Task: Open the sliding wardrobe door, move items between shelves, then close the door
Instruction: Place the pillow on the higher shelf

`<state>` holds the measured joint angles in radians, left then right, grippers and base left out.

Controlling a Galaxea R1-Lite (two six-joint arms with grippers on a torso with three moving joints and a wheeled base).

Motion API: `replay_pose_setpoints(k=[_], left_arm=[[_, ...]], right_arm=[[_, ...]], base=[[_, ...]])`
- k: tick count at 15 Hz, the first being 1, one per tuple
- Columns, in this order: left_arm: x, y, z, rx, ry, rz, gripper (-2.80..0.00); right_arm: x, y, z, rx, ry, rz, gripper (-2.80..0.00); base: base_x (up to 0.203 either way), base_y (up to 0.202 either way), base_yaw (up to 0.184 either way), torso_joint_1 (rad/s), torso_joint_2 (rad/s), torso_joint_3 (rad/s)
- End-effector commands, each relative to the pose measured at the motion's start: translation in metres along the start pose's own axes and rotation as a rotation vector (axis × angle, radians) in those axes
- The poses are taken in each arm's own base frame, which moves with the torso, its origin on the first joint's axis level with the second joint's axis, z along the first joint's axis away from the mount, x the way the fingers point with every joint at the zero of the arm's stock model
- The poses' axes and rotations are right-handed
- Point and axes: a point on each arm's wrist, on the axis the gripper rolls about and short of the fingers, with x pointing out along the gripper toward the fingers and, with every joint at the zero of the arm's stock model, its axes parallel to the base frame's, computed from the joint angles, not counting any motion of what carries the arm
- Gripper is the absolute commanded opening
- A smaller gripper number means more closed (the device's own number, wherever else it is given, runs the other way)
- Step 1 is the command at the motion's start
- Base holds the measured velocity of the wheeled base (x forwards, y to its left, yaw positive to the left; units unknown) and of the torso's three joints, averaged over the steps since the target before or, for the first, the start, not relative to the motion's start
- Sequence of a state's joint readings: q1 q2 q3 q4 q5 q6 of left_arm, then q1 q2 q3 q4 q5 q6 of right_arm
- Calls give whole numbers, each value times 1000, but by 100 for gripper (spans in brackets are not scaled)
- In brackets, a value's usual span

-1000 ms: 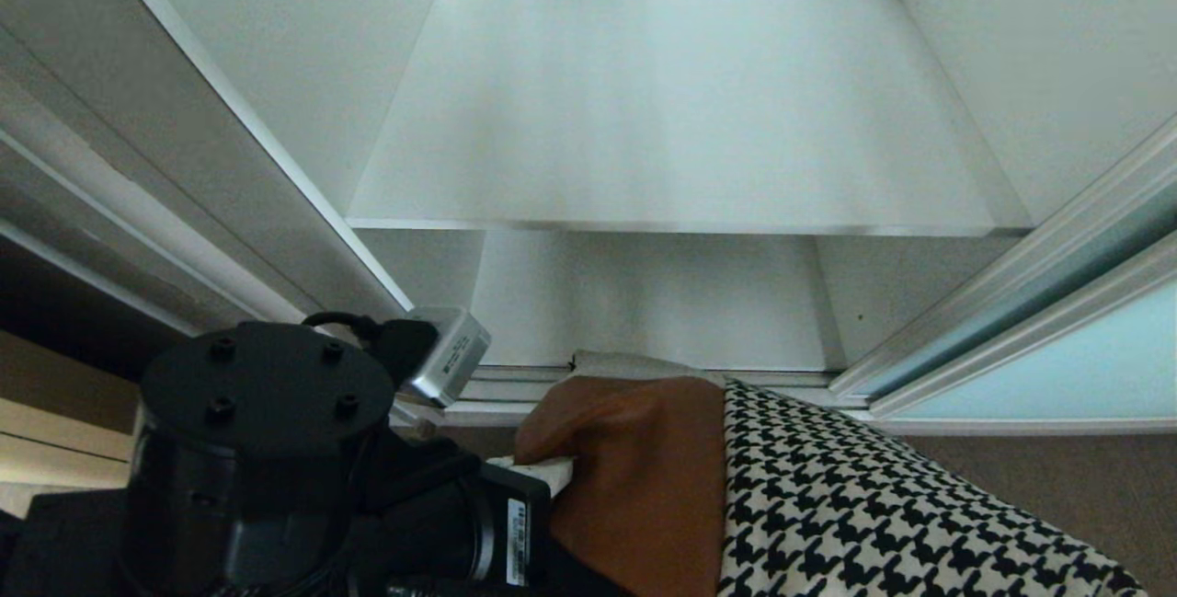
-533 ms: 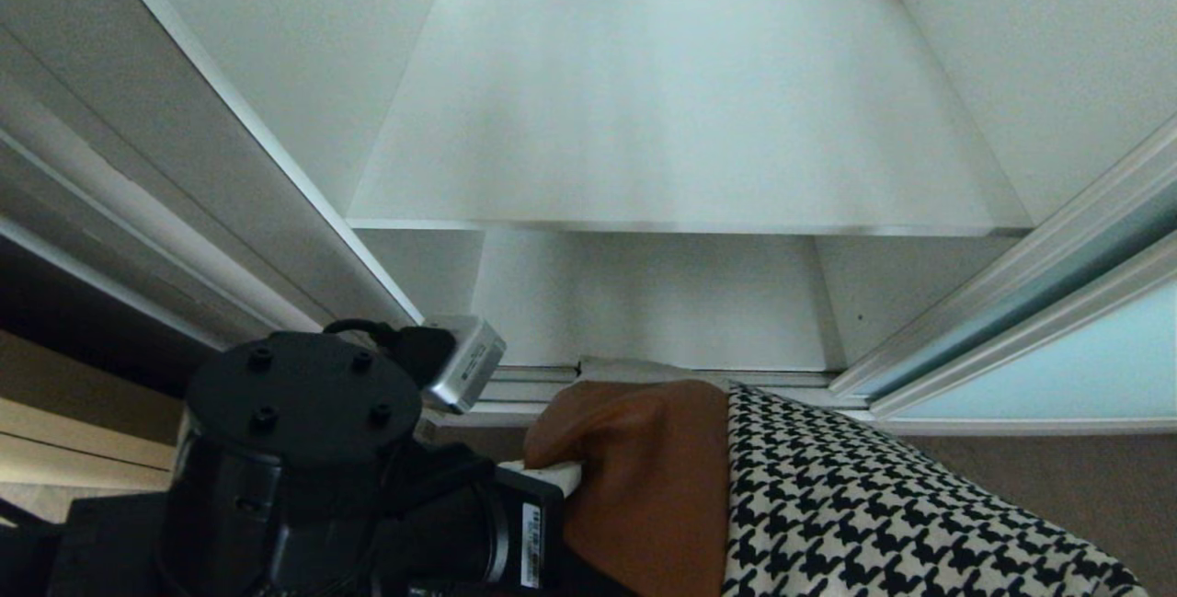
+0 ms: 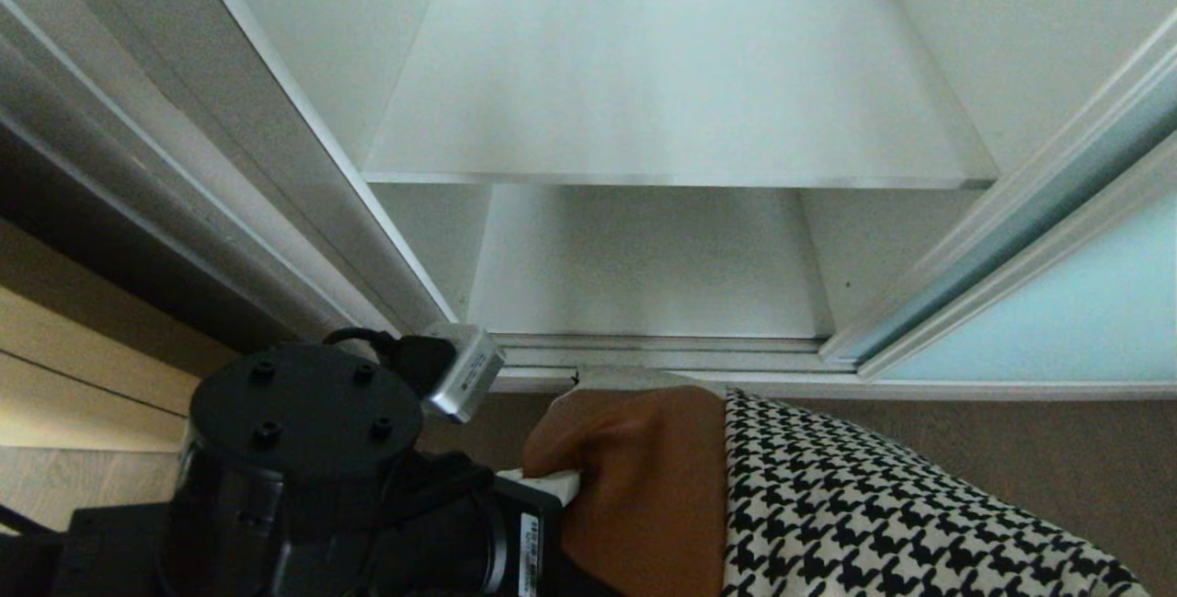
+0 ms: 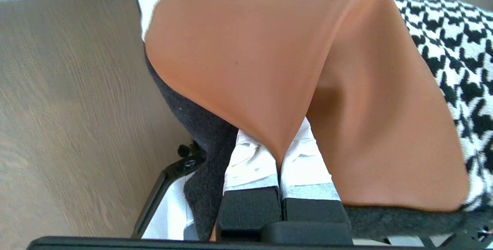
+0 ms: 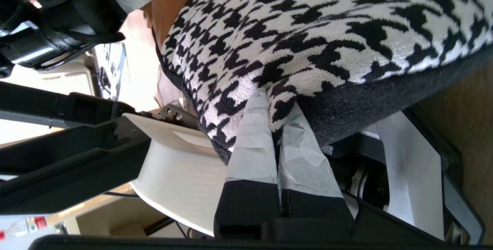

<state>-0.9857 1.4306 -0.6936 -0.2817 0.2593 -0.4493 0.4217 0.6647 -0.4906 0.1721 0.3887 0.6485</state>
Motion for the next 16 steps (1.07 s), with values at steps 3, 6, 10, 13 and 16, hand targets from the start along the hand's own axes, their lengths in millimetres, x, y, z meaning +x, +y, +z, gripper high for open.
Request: replay_pose_setpoints(k=[3,6,10,13,16], left_arm=[[0,1,-1,-3,0,4,-280],[2,0,-1,-4,2,7,-280],[3,-2,5,-23,-18,12,-280],[3,-2,5,-27,-22,14,-280],[4,-1,3,-26,-21,37,-280]], right_arm=[[0,0,0,4,3,1,-280],[0,-1,-2,7,10,-3,-280],[2,-2,-2,11,17,-7,-280],[1,-2,-3,9,15,-5,-280],[1,-3,-3,8,16,-5,-280]], base=[[-196,0,0,1,4,4],[-196,0,-2,3,3,1],[-116,0,0,0,-1,2],[0,0,0,0,0,0],[0,0,0,0,0,0]])
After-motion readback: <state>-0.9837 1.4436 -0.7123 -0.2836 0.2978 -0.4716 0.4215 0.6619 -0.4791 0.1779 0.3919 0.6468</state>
